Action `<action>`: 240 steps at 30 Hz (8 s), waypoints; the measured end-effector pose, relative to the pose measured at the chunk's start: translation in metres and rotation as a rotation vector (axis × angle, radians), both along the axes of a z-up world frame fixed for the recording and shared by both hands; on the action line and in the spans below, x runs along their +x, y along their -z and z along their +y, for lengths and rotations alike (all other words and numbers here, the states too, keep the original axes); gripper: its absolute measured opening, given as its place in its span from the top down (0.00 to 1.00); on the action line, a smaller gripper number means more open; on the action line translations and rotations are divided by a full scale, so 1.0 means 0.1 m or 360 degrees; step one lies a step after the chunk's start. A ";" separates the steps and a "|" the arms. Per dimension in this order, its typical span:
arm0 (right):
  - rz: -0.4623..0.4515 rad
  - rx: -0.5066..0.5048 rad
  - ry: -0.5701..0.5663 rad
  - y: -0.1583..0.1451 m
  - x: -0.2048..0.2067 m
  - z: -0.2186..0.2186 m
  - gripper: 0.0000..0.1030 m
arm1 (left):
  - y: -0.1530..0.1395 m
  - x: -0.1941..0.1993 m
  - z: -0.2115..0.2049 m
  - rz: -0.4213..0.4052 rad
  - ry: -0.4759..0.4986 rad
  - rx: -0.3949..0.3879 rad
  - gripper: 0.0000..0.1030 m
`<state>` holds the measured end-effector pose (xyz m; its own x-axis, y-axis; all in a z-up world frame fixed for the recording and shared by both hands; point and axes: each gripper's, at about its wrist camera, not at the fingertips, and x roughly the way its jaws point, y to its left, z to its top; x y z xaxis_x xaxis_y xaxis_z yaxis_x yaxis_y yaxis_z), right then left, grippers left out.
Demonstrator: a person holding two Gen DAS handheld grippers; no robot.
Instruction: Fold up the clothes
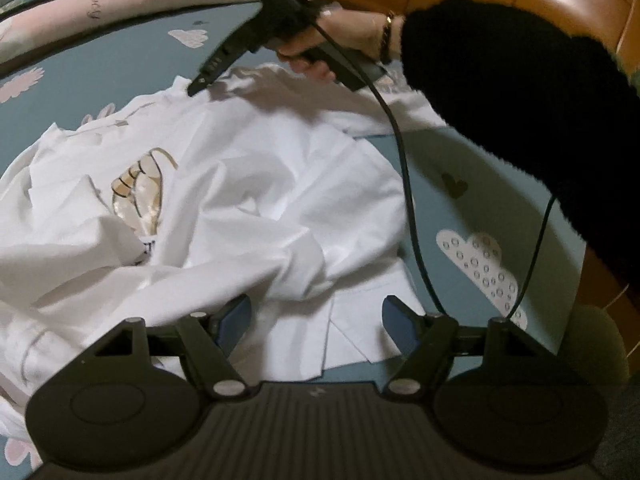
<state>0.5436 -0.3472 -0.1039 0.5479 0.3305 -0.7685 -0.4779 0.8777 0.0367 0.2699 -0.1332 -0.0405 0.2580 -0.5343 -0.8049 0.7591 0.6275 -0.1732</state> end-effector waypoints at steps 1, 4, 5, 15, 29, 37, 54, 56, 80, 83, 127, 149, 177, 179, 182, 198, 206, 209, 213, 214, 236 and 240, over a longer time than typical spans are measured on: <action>-0.0030 0.0013 0.0004 -0.02 -0.01 0.00 0.94 | 0.00 0.02 0.01 0.0005 -0.0006 -0.0001 0.29; -0.0105 0.0110 0.0069 -0.10 0.03 -0.08 0.94 | 0.00 0.05 0.04 0.0014 -0.0016 -0.0005 0.29; -0.0136 0.0108 0.0092 -0.11 0.04 -0.08 0.94 | 0.01 0.05 0.03 0.0012 -0.0014 -0.0006 0.29; -0.0140 0.0052 0.0305 0.09 0.26 0.00 0.89 | -0.03 0.06 0.07 0.0011 -0.0035 -0.0036 0.29; -0.0097 -0.0046 0.0745 -0.83 -1.30 -1.02 0.70 | -0.15 -0.11 0.04 -0.0113 -0.0027 -0.0029 0.24; -0.0074 0.0128 0.1429 -0.68 -2.68 -2.20 0.66 | -0.14 -0.17 -0.02 -0.0096 0.0012 -0.0089 0.24; -0.0219 0.0433 0.1687 -0.15 -3.02 -2.52 0.81 | 0.11 -0.17 -0.12 -0.0029 0.0054 -0.0004 0.23; -0.0285 0.0375 0.1585 -0.32 -2.95 -2.35 0.81 | 0.13 -0.17 -0.13 -0.0032 0.0051 0.0016 0.23; -0.0183 0.0341 0.1277 -0.51 -2.61 -1.57 0.61 | 0.14 -0.18 -0.09 -0.0107 0.0040 -0.0059 0.19; -0.0150 0.0462 0.1343 -0.37 -2.69 -1.69 0.60 | 0.15 -0.18 -0.10 -0.0109 0.0043 -0.0062 0.18; -0.0351 -0.0072 0.1876 -0.70 -3.51 -2.54 0.94 | 0.09 -0.23 -0.09 -0.0135 0.0069 -0.0101 0.18; -0.0032 -0.0361 0.1974 -0.26 -3.35 -2.77 0.82 | 0.07 -0.24 -0.06 -0.0147 0.0065 -0.0110 0.18; -0.0009 -0.0120 0.0410 0.14 -1.63 -1.67 0.78 | 0.09 -0.16 -0.15 -0.0166 0.0121 -0.0115 0.14; 0.0010 -0.0103 0.0368 0.13 -1.64 -1.65 0.96 | 0.10 -0.17 -0.14 -0.0167 0.0128 -0.0121 0.13; -0.0022 -0.0156 0.0360 0.13 -1.67 -1.60 0.98 | 0.12 -0.16 -0.14 -0.0165 0.0125 -0.0122 0.13; -0.0161 -0.0098 0.0642 -0.13 -1.56 -1.46 0.80 | 0.12 -0.19 -0.09 -0.0186 0.0118 -0.0137 0.13; -0.0040 0.0016 0.0688 0.16 -1.19 -1.18 0.80 | 0.13 -0.18 -0.09 -0.0196 0.0101 -0.0131 0.12; -0.0114 -0.0009 0.0956 0.19 -1.05 -1.35 0.77 | 0.12 -0.19 -0.09 -0.0201 0.0103 -0.0136 0.12; -0.0174 0.0117 0.0948 0.06 -1.09 -1.45 0.77 | 0.12 -0.19 -0.07 -0.0193 0.0111 -0.0150 0.12; -0.0152 0.0143 0.0916 0.05 -1.10 -1.44 0.77 | 0.12 -0.19 -0.07 -0.0192 0.0109 -0.0143 0.12; -0.0028 0.0076 0.0894 -0.17 -1.19 -1.19 0.60 | 0.10 -0.25 -0.14 -0.0253 0.0070 -0.0100 0.08; 0.0061 0.0049 0.1028 -0.26 -1.62 -1.53 0.56 | 0.10 -0.21 -0.12 -0.0257 0.0034 -0.0113 0.08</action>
